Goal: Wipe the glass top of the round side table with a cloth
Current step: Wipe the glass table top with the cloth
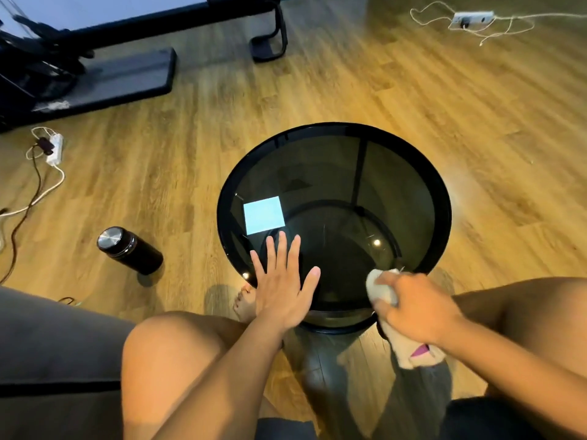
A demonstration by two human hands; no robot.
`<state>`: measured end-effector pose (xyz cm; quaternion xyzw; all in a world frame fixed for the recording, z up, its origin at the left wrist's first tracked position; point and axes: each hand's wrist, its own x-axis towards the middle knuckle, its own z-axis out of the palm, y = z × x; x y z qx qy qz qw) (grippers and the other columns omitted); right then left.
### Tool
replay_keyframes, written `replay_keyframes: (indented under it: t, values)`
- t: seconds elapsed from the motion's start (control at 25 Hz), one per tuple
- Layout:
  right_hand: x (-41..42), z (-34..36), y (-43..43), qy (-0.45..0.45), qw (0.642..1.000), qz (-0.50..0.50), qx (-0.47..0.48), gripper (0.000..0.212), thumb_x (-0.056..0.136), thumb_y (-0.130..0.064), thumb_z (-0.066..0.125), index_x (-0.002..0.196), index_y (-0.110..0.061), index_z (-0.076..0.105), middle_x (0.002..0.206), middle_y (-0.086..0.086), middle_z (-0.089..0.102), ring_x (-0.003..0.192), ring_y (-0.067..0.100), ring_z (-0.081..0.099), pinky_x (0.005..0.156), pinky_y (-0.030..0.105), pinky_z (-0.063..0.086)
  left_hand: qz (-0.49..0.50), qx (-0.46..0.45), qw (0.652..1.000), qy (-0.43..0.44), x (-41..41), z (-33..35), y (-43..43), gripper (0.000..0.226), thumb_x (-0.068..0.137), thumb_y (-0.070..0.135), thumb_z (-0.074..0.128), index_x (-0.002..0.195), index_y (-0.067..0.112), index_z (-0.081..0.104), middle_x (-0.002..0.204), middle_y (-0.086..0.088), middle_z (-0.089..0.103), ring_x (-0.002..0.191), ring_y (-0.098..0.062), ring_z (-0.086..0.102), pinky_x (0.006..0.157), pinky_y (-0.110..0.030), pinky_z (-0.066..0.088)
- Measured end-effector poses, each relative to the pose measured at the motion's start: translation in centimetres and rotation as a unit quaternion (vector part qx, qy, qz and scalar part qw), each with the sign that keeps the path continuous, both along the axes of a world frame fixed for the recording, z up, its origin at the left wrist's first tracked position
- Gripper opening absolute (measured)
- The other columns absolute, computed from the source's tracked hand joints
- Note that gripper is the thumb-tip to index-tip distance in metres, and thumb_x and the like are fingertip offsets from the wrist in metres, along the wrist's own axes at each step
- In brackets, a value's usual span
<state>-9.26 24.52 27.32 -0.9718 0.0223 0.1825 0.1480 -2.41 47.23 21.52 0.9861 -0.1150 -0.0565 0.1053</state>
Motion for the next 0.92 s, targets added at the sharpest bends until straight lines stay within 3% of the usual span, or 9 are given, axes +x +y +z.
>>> replay_keyframes:
  t: [0.08, 0.2, 0.36, 0.52, 0.6, 0.68, 0.76, 0.84, 0.92]
  values:
    - [-0.2, -0.1, 3.9, -0.005, 0.998, 0.042, 0.042, 0.048, 0.092, -0.05, 0.047, 0.135, -0.031, 0.049, 0.121, 0.0, 0.063, 0.103, 0.018, 0.063, 0.079, 0.03, 0.051, 0.019, -0.065, 0.998, -0.016, 0.0, 0.0, 0.0, 0.07, 0.095, 0.06, 0.008, 0.156, 0.027, 0.002, 0.166, 0.0, -0.006, 0.15, -0.02, -0.019, 0.117, -0.052, -0.02]
    - [1.0, -0.5, 8.7, -0.04, 0.991, 0.125, 0.031, 0.046, 0.097, -0.048, 0.042, 0.138, -0.028, 0.044, 0.127, 0.002, 0.057, 0.108, 0.021, 0.061, 0.087, 0.034, 0.051, 0.108, -0.189, 0.975, -0.052, 0.5, -0.2, 0.8, 0.068, 0.095, 0.055, 0.011, 0.156, 0.025, 0.018, 0.166, 0.0, 0.008, 0.152, -0.019, -0.01, 0.117, -0.051, -0.021]
    - [5.0, -1.4, 13.2, -0.073, 0.976, 0.205, 0.021, 0.045, 0.099, -0.044, 0.04, 0.14, -0.026, 0.04, 0.13, 0.005, 0.053, 0.106, 0.024, 0.061, 0.087, 0.038, 0.051, 0.223, -0.347, 0.911, -0.02, 2.8, -0.4, 4.2, 0.07, 0.095, 0.054, 0.013, 0.156, 0.02, 0.014, 0.166, -0.004, 0.004, 0.153, -0.02, -0.006, 0.122, -0.052, -0.001]
    - [9.8, -3.3, 16.6, -0.112, 0.964, 0.24, 0.02, 0.039, 0.094, -0.034, 0.055, 0.129, -0.018, 0.052, 0.116, 0.006, 0.058, 0.1, 0.021, 0.06, 0.08, 0.037, 0.056, 0.222, -0.419, 0.879, 0.053, 4.1, 0.8, 4.4, 0.071, 0.089, 0.06, 0.009, 0.155, 0.034, 0.004, 0.165, 0.005, -0.013, 0.146, -0.005, -0.025, 0.119, -0.04, -0.019]
    - [12.4, -4.4, 18.8, -0.162, 0.955, 0.246, 0.017, 0.032, 0.091, -0.026, 0.059, 0.119, -0.01, 0.059, 0.107, 0.013, 0.063, 0.093, 0.025, 0.061, 0.072, 0.039, 0.058, 0.247, -0.483, 0.838, 0.061, 4.8, 1.8, 4.7, 0.067, 0.092, 0.057, 0.011, 0.155, 0.036, 0.003, 0.165, 0.008, -0.012, 0.146, -0.002, -0.023, 0.121, -0.042, -0.016]
    - [15.3, -4.9, 21.2, -0.271, 0.938, 0.214, 0.029, 0.023, 0.093, -0.021, 0.047, 0.107, -0.008, 0.057, 0.091, 0.013, 0.065, 0.08, 0.026, 0.064, 0.059, 0.035, 0.056, 0.263, -0.51, 0.817, 0.052, 5.4, 2.5, 5.6, 0.065, 0.092, 0.057, 0.012, 0.154, 0.038, 0.003, 0.165, 0.012, -0.01, 0.146, 0.001, -0.02, 0.122, -0.04, -0.012]
    - [18.3, -5.0, 23.4, -0.283, 0.942, 0.179, 0.03, 0.022, 0.098, -0.02, 0.04, 0.112, -0.012, 0.055, 0.099, 0.01, 0.064, 0.089, 0.023, 0.062, 0.062, 0.03, 0.049, 0.255, -0.512, 0.819, 0.037, 5.7, 2.9, 5.9, 0.065, 0.093, 0.057, 0.014, 0.154, 0.038, 0.004, 0.165, 0.013, -0.01, 0.146, 0.002, -0.019, 0.121, -0.035, -0.012]
    - [21.4, -5.8, 25.0, -0.274, 0.951, 0.136, 0.038, 0.026, 0.099, -0.022, 0.046, 0.119, -0.019, 0.061, 0.11, 0.008, 0.062, 0.099, 0.023, 0.058, 0.066, 0.027, 0.039, 0.237, -0.49, 0.839, 0.006, 5.7, 2.4, 5.6, 0.066, 0.095, 0.056, 0.014, 0.156, 0.032, 0.003, 0.165, 0.01, -0.013, 0.146, 0.001, -0.021, 0.118, -0.03, -0.015]
    - [24.7, -5.9, 25.7, -0.32, 0.943, 0.079, 0.051, 0.03, 0.093, -0.027, 0.053, 0.12, -0.021, 0.064, 0.111, 0.012, 0.061, 0.099, 0.027, 0.056, 0.068, 0.029, 0.041, 0.22, -0.427, 0.877, -0.023, 5.5, 0.9, 5.0, 0.067, 0.096, 0.055, 0.012, 0.156, 0.029, -0.002, 0.165, 0.004, -0.016, 0.148, -0.006, -0.023, 0.121, -0.038, -0.013]
